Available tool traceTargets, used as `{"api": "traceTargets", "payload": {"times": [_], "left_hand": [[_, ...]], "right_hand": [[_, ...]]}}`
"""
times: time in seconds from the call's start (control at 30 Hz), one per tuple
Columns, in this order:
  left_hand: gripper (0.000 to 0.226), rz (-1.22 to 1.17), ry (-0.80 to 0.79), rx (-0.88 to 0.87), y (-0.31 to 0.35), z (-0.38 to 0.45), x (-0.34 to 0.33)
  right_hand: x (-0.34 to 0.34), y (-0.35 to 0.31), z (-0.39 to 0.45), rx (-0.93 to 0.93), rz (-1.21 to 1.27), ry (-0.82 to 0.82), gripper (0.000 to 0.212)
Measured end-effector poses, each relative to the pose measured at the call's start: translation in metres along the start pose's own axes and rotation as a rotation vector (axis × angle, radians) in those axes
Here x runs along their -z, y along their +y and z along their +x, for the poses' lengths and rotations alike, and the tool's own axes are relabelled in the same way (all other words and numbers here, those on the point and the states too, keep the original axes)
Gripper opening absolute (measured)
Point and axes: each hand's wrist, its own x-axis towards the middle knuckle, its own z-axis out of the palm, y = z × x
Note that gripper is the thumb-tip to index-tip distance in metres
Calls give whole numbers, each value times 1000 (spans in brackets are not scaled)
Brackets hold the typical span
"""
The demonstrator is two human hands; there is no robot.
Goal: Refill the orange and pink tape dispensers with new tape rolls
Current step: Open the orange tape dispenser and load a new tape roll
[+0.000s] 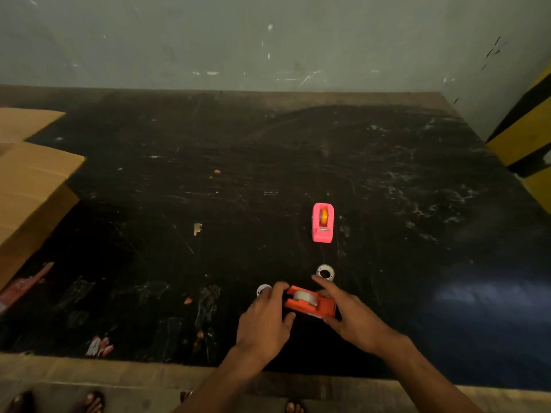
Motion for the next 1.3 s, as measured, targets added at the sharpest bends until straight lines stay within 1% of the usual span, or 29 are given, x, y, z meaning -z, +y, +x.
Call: {"api": "traceTargets", "payload": {"times": [0.07, 0.13, 0.2, 0.27, 0.3, 0.33, 0.43, 0.53, 0.67, 0.77, 0.93, 1.03, 1.13, 1.2, 1.3], "left_hand": [[75, 45, -40, -114, -2, 4, 2], [82, 87, -132, -210, -2, 10, 4], [77, 126, -174, -243, -1, 17, 5], [66, 167, -148, -249, -2, 22, 4], [60, 185, -127, -248, -2, 25, 4], [55, 197, -113, -245, -2, 26, 4], [49, 192, -94, -237, -3, 28, 1], [47, 184, -74, -239, -4, 29, -2], [45, 183, -79, -233, -4, 31, -2], [44, 175, -83, -235, -5, 32, -1], [44, 170, -76, -249, -5, 31, 1], [42, 170, -62, -251, -4, 30, 1], [43, 163, -67, -244, -4, 30, 1], [45, 157, -67, -239, -5, 29, 0], [46, 155, -59, -239, -5, 28, 0]], "right_hand": [[3, 3, 1, -1, -19, -8, 88], [3, 3, 2, -11, 11, 33, 83], [0, 0, 1, 22, -18, 185, 72], [-7, -2, -1, 60, -101, 379, 57], [-12, -5, -1, 57, -125, 435, 53], [-16, -7, -1, 49, -145, 457, 50], [-27, -13, 0, 16, -216, 460, 44], [-31, -18, 3, -32, -235, 448, 43], [-35, -23, 4, -73, -249, 492, 37], [-35, -24, 4, -57, -259, 534, 27], [-34, -25, 5, -28, -266, 528, 23], [-36, -27, 5, -48, -270, 566, 19], [-38, -34, 6, -93, -224, 614, 15], [-38, -39, 7, -135, -212, 617, 15], [-37, -45, 7, -187, -185, 590, 24]]}}
